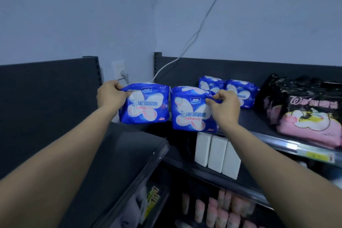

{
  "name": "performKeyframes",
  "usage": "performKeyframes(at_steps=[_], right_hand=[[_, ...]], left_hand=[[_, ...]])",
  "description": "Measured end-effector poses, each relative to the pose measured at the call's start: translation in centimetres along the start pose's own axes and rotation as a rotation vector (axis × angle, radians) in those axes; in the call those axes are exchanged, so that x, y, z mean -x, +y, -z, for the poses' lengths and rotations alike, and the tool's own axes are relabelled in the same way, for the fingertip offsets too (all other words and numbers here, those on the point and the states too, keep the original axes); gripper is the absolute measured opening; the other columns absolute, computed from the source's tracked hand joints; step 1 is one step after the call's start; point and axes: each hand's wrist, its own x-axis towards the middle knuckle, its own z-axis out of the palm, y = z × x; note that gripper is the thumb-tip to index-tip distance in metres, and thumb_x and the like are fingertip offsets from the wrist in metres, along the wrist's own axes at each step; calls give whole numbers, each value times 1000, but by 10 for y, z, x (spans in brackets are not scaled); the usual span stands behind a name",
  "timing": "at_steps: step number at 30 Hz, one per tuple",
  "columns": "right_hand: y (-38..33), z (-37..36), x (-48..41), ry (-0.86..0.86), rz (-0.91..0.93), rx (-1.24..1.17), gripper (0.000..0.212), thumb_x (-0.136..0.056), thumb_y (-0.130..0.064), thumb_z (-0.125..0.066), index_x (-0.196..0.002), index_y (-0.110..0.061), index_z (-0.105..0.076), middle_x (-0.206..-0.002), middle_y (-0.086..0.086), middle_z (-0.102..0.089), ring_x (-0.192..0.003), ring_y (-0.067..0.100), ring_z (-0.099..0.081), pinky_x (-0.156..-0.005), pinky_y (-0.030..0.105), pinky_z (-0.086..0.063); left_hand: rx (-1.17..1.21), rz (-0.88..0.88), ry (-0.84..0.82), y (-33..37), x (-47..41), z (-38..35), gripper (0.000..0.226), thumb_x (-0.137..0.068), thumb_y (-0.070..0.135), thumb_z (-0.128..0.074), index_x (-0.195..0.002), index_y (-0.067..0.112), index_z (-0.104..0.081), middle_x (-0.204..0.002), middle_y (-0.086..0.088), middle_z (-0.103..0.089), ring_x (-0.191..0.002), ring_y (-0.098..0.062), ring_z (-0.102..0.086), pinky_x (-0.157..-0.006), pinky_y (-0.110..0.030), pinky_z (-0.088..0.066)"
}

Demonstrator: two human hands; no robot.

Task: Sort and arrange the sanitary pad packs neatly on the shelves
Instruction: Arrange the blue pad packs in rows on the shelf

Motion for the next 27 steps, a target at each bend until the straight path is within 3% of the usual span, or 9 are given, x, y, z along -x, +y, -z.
performKeyframes(at_steps=[4, 15, 23, 27], right_hand=[[23, -10, -31, 35, -27, 18, 24, -79, -14, -76, -69, -14, -55, -95, 5, -57, -83, 17, -52, -74, 24, -36], [101, -42, -125, 36, -14, 55, 22, -80, -10, -75, -70, -10, -55, -92, 5, -53, -74, 14, -46, -60, 16, -28], [147, -71, -171, 3, -38, 98, 27, -80, -14, -76, -68, -16, -52, -97, 5, -57, -77, 10, -46, -61, 16, -30], [160, -84, -188, 16, -10, 118, 26, -80, -13, -76, -70, -15, -52, -98, 1, -54, -74, -4, -46, -67, 1, -33]], left_hand=[[70, 15, -57, 0, -37, -52, 25, -73, 16, -77, -62, 16, -54, -75, -5, -69, -76, -29, -69, -72, -48, -58], [27, -45, -93, 5, -107, -187, 25, -75, 12, -74, -66, 12, -51, -80, -14, -68, -78, -33, -67, -77, -47, -56], [-15, -46, -140, -3, -149, -257, 31, -78, 8, -71, -62, 17, -47, -77, -12, -66, -80, -34, -66, -77, -46, -56], [-23, -44, -182, -9, -178, -291, 34, -77, 7, -73, -60, 17, -45, -67, -9, -61, -76, -35, -66, -73, -47, -56]])
